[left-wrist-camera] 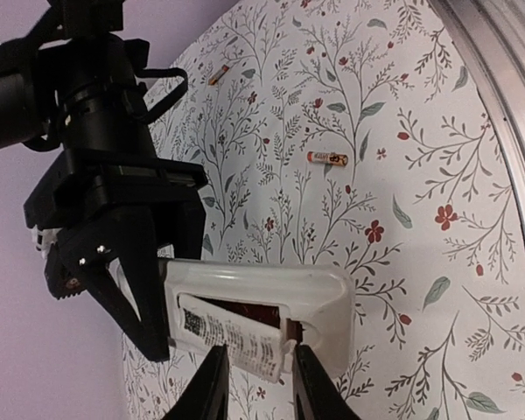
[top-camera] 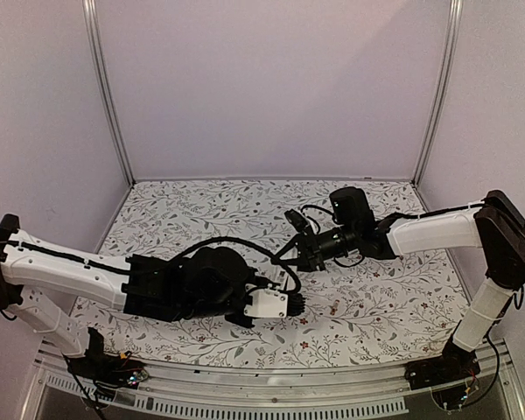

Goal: Load the batteries into the remote control
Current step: Remove the battery cover from the remote control.

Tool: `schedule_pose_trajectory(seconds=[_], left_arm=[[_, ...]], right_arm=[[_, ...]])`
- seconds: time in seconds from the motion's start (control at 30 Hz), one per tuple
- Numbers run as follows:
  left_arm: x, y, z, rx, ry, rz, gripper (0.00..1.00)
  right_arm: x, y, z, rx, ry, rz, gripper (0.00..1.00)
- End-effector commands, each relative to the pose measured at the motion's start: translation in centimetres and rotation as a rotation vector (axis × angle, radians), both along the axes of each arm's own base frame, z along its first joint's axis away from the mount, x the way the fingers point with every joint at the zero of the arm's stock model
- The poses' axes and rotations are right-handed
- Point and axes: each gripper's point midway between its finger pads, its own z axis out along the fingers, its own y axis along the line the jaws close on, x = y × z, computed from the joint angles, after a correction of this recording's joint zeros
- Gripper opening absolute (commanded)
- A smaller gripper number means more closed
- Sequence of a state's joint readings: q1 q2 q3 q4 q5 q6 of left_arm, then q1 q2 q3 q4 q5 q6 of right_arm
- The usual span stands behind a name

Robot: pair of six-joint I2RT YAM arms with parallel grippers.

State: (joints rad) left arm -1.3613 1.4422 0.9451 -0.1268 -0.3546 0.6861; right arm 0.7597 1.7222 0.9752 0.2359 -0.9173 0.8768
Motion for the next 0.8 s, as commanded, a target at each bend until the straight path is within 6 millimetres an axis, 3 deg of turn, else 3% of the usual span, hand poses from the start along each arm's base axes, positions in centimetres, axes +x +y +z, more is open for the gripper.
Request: schedule_pose_trajectory(seconds=[0.0, 0.13, 0.43, 0.77], left_arm=[[0.4, 0.9, -2.0, 0.060, 0.003, 0.031, 0.26], [0.5, 1.0, -2.7, 0.082, 0.001, 0.037, 0.27], [0.5, 0.8, -2.0, 0.063, -0.004, 0.035, 0.33], [0.8, 0.4, -1.1, 0.037, -0.029, 0.036, 0.21]], right_arm=[[-0.2, -0.1, 0.4, 0.011, 0.007, 0.015, 0.00], [0.0, 0.0, 0.1, 0.009, 0.010, 0.008, 0.00], [0.4, -0.1, -0.3, 0.012, 0.030, 0.000, 0.00], [0.5, 0.1, -0.5, 0.022, 0.046, 0.003, 0.00]])
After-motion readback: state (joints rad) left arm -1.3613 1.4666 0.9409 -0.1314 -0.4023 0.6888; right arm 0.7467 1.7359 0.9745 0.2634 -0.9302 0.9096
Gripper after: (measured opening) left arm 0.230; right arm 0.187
